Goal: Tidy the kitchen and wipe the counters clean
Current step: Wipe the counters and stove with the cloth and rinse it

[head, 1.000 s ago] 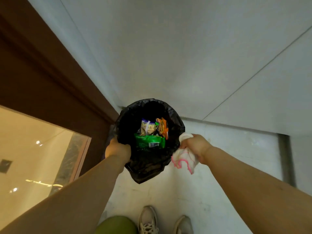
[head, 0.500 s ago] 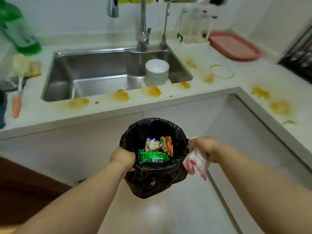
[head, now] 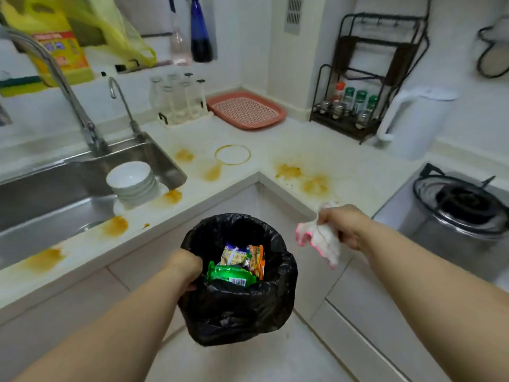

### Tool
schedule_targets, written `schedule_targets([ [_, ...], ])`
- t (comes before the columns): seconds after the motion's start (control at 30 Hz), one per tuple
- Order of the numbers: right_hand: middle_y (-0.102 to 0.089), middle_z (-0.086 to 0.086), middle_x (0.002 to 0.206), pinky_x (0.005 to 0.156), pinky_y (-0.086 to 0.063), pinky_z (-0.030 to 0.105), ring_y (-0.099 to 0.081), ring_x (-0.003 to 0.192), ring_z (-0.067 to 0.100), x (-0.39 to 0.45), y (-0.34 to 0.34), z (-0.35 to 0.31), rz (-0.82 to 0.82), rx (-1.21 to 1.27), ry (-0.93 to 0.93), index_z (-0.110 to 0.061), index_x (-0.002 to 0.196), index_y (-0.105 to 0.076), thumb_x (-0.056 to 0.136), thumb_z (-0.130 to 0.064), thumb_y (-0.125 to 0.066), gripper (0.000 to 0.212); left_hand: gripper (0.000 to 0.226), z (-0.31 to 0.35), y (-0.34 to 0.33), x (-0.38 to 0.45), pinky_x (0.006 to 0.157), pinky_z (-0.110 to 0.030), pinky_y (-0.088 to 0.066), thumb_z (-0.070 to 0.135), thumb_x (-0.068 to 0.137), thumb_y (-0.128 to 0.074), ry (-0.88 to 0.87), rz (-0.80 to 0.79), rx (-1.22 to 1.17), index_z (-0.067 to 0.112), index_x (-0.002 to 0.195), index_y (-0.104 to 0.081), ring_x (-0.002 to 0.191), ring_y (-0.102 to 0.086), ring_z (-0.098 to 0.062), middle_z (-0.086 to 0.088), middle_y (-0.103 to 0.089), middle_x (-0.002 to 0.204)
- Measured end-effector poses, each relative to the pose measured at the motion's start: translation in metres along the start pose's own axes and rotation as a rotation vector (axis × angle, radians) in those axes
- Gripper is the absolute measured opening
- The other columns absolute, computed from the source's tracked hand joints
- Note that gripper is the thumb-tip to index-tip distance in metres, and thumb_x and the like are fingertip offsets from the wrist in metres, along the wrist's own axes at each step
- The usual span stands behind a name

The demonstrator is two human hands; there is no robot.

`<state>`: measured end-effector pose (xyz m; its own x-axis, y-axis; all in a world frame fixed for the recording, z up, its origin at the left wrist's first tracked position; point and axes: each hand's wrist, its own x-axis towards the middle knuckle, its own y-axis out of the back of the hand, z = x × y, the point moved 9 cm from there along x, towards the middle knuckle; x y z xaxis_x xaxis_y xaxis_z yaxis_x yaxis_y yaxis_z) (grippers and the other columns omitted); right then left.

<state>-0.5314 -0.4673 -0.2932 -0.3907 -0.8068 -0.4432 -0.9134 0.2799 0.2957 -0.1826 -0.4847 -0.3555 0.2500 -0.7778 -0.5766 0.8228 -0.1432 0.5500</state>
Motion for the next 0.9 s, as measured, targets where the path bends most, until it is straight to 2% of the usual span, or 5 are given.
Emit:
schedule_targets([
  [0.27, -0.062, 0.011, 0.074, 0.056, -0.05, 0.032, -0.065, 0.064, 0.029, 0.048, 0.096, -0.026, 0.415, 0.005, 0.167, -0.024, 0.088, -0.048, 0.08, -0.016, -0.058, 0.015, 0.027, 0.066, -0.07, 0.032, 0.057, -0.043, -0.055, 0.003, 0.094, -0.048, -0.019, -0.092, 0.104, 0.004, 0.068, -0.039, 0.062, -0.053, -0.034, -0.015, -0.041, 0.072],
  [0.33, -0.061, 0.007, 0.074, 0.045, -0.045, 0.025, -0.062, 0.058, 0.026, 0.058, 0.105, -0.016, 0.481, -0.018, 0.132, -0.027, 0.102, -0.048, 0.085, -0.015, -0.052, 0.021, 0.023, 0.078, -0.087, 0.042, 0.036, -0.031, -0.051, 0.004, 0.094, -0.047, -0.052, -0.155, 0.192, 0.004, 0.072, -0.042, 0.058, -0.053, -0.031, -0.018, -0.048, 0.08],
  [0.5, -0.055, 0.014, 0.118, 0.074, -0.038, 0.03, -0.054, 0.096, 0.031, 0.089, 0.122, -0.008, 0.542, -0.395, 0.127, -0.018, 0.126, -0.047, 0.093, -0.023, -0.047, 0.034, 0.011, 0.102, -0.117, 0.055, 0.024, -0.022, -0.04, 0.006, 0.094, -0.047, -0.114, -0.242, 0.266, -0.002, 0.102, -0.051, 0.055, -0.051, -0.029, -0.02, -0.05, 0.098],
  [0.73, -0.04, 0.018, 0.13, 0.098, -0.041, 0.043, -0.045, 0.117, 0.041, 0.151, 0.116, 0.011, 0.426, -0.683, 0.024, -0.024, 0.138, -0.037, 0.091, -0.021, -0.043, 0.047, 0.009, 0.116, -0.139, 0.064, 0.031, -0.025, -0.046, 0.009, 0.095, -0.049, -0.082, -0.248, 0.293, 0.001, 0.093, -0.047, 0.082, -0.063, -0.038, -0.012, -0.043, 0.078],
  [0.9, -0.036, 0.017, 0.136, 0.103, -0.032, 0.043, -0.034, 0.126, 0.041, 0.162, 0.066, 0.016, 0.167, -0.828, 0.042, -0.028, 0.144, -0.032, 0.095, -0.025, -0.035, 0.05, 0.017, 0.118, -0.135, 0.081, 0.049, -0.035, -0.056, 0.011, 0.093, -0.05, -0.103, -0.238, 0.343, 0.001, 0.107, -0.048, 0.078, -0.061, -0.036, -0.018, -0.047, 0.104],
])
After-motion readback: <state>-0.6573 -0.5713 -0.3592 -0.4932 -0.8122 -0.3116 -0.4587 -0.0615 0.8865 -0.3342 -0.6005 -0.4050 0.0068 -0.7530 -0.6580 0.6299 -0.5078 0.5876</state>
